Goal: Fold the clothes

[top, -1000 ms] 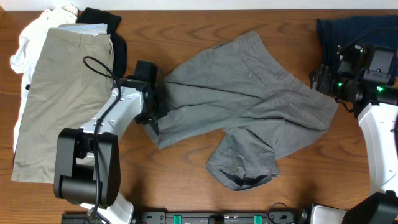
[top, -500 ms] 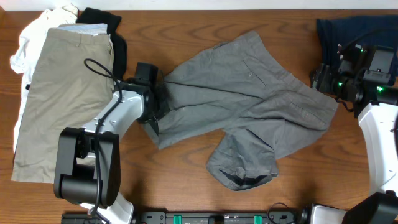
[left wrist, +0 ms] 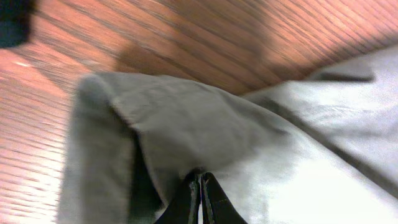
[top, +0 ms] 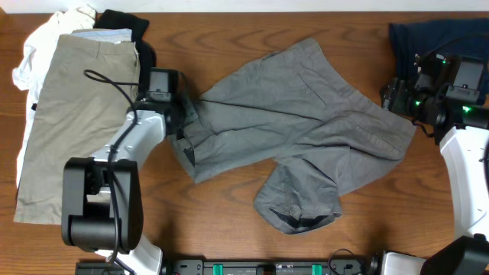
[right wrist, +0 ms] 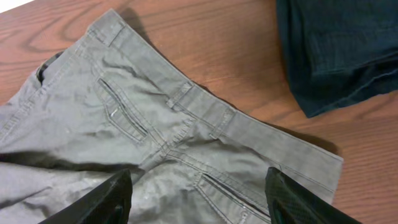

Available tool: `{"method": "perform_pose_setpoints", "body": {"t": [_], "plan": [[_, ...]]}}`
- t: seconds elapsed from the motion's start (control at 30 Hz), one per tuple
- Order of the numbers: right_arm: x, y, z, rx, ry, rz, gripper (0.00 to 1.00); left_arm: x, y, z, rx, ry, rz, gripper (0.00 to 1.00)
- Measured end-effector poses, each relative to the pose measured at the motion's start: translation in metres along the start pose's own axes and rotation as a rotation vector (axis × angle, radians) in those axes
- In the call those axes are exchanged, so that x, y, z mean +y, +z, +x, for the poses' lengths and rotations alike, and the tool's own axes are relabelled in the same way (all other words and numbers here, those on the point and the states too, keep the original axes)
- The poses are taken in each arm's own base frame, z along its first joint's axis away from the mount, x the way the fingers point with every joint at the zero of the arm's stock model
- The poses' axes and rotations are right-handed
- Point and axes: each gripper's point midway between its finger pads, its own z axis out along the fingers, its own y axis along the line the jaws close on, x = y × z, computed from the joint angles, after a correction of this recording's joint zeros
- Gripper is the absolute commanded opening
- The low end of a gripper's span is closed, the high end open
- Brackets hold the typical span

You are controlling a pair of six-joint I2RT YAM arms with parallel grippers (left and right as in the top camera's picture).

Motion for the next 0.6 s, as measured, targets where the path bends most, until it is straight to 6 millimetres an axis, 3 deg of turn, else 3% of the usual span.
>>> {"method": "perform_pose_setpoints", "body": {"t": [0.13,0.4,0.6], "plan": [[0.009,0.004,0.001,0.006,-0.019,-0.014,0.66,0.014,-0.001,0.003,0.026,0.006,-0.028,0.06],[0.021,0.033,0.015,0.074,-0.045,-0.036,0.67,0.028,-0.003,0.035,0.155,0.052,-0.090,0.06],[0.026,0.043,0.022,0.102,-0.056,-0.044,0.67,0.033,0.013,0.042,0.191,0.063,-0.104,0.06]]}}
